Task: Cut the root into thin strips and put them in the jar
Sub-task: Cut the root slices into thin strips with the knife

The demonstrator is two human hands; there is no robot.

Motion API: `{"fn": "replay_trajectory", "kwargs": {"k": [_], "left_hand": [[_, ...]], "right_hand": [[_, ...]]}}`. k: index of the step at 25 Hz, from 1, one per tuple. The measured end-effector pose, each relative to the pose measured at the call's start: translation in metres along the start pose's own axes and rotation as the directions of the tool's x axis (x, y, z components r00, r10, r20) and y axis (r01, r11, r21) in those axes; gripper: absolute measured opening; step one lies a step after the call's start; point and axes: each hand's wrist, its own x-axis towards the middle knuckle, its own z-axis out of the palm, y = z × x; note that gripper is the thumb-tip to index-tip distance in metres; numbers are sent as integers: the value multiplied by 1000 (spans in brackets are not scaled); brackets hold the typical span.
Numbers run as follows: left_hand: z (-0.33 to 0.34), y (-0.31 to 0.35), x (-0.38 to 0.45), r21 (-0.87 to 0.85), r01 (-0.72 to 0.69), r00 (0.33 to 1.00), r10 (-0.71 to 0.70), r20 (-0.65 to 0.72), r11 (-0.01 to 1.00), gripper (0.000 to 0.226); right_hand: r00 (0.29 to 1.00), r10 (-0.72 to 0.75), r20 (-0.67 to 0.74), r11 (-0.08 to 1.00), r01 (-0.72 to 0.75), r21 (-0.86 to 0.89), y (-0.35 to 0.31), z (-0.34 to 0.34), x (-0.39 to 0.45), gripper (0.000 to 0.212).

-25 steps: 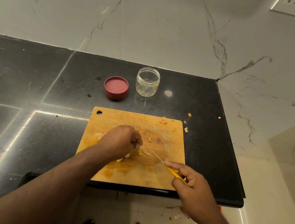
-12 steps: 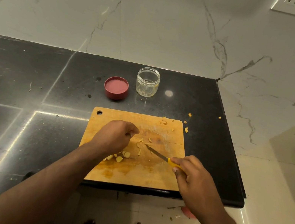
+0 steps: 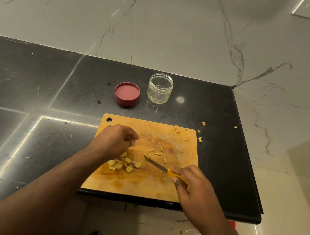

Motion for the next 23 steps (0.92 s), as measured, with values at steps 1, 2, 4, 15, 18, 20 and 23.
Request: {"fn": "replay_trajectory", "kwargs": {"k": [1,2,4,15,18,20,23], "left_hand": [[-1,0,-1,-3,4,1000,-4,0,1000,24],[-1,-1,-1,-4,9,1000,-8,4,1000,25],[-2,-2,-2,1,15,1000,-15,12,1000,26],[6,-1,5,55,12,997,-17,74,998,26],[9,2,6,74,5,997,-10,74,997,25],[12,7,8,92,-6,996,-2,86,996,25],[14,15,9,104,-28,995,17,102,994,25]], "right_hand": [[1000,7,-2,1000,-7,-2,-2,4,2,27],[999,30,-27,999,-31,-9,-2,6,3,27],[991,86,-106,995,-90,-31,1,2,6,27],[985,144,-98,988,-149,-48,29,-29,-13,24],[974,157,-163,986,-163,-22,27,-28,-6,25],[969,146,-199,986,-159,-54,30,-27,9,26],[969,127,-212,981,-154,-119,34,-25,40,28]]}}
